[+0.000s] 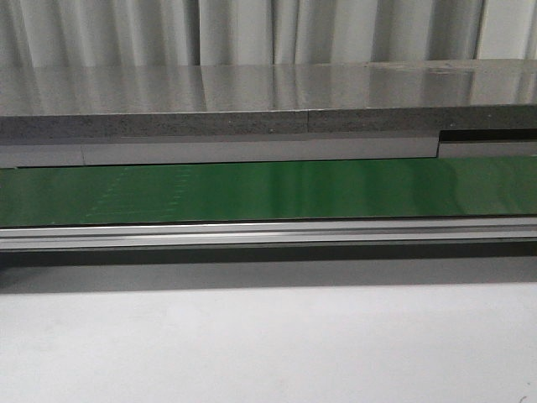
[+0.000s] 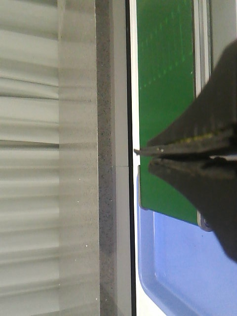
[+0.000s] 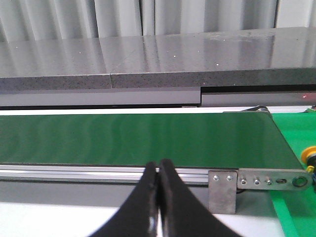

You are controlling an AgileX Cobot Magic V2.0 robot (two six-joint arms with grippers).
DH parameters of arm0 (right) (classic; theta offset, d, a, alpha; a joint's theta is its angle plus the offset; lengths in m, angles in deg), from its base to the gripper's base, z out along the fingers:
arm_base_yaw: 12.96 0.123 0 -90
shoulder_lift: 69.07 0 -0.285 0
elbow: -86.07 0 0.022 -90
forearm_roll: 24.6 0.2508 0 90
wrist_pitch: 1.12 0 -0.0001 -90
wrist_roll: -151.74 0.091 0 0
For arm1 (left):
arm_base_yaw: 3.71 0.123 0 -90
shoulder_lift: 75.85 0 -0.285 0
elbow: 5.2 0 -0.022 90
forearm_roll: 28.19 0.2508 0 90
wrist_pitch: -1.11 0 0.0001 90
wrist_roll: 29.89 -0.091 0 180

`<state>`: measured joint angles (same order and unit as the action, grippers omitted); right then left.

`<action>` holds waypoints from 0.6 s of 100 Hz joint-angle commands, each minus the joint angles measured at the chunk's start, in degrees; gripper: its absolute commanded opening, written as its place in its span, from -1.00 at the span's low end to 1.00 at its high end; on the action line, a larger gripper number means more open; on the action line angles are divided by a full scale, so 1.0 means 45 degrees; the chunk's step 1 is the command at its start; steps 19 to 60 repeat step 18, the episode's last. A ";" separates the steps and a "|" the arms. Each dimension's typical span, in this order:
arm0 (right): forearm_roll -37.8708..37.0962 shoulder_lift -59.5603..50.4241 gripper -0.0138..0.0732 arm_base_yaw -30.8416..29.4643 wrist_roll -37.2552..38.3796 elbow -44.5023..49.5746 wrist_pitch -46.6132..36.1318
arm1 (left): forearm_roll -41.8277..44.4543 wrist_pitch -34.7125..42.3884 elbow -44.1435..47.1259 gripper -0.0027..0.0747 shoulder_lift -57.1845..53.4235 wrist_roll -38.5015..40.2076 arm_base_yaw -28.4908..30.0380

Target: Move button from left to right

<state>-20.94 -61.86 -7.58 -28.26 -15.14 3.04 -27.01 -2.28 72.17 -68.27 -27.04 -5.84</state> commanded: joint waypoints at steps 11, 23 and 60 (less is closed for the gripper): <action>-0.0100 -0.0233 -0.84 -0.0056 0.0000 -0.0223 -0.1068 | -0.0041 0.0913 0.0575 -0.99 -0.0379 0.0135 -0.0119; -0.0100 -0.0233 -0.84 -0.0056 0.0000 -0.0223 -0.1068 | -0.0041 0.0913 0.0575 -0.99 -0.0379 0.0135 -0.0119; -0.0100 -0.0233 -0.84 -0.0056 0.0000 -0.0223 -0.1068 | -0.0041 0.0913 0.0575 -0.99 -0.0379 0.0135 -0.0119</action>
